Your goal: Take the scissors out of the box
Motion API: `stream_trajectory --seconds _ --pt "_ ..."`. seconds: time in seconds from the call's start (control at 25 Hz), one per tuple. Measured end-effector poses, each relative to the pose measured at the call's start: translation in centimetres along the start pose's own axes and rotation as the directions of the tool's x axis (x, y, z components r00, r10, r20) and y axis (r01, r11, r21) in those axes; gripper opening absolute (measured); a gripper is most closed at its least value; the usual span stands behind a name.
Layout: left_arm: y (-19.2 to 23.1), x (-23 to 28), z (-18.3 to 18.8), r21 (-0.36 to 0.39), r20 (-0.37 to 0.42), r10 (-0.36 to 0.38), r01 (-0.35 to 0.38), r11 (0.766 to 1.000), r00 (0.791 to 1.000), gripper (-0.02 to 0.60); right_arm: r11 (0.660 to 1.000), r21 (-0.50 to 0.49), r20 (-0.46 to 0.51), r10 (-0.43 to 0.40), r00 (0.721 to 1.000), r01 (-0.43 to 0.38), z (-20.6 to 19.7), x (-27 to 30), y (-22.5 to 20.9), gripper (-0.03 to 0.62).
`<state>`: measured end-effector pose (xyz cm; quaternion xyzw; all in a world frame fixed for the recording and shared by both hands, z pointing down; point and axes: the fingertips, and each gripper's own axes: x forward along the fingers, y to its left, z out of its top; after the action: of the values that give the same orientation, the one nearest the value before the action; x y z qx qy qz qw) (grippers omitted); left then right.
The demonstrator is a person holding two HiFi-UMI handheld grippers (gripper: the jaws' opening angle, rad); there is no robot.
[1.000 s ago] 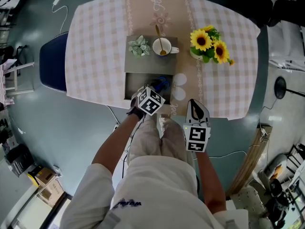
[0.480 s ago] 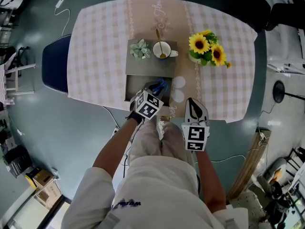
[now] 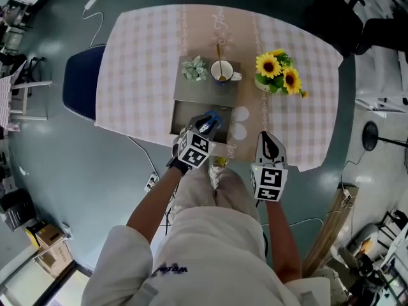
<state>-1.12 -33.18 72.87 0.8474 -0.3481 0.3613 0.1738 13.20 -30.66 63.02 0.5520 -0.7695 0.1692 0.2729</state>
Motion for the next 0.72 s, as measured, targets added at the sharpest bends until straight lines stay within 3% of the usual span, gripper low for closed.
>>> stream_trajectory --seconds 0.32,0.72 --pt "0.5 -4.3 3.2 -0.083 0.121 0.092 -0.082 0.993 0.988 0.086 0.997 0.069 0.067 -0.03 0.997 0.026 3.2 -0.9 -0.6 0.005" --pt "1.4 -10.7 9.4 -0.115 0.31 0.158 -0.128 0.985 0.938 0.086 0.999 0.044 0.182 -0.022 0.983 0.014 9.2 -3.7 0.3 0.004"
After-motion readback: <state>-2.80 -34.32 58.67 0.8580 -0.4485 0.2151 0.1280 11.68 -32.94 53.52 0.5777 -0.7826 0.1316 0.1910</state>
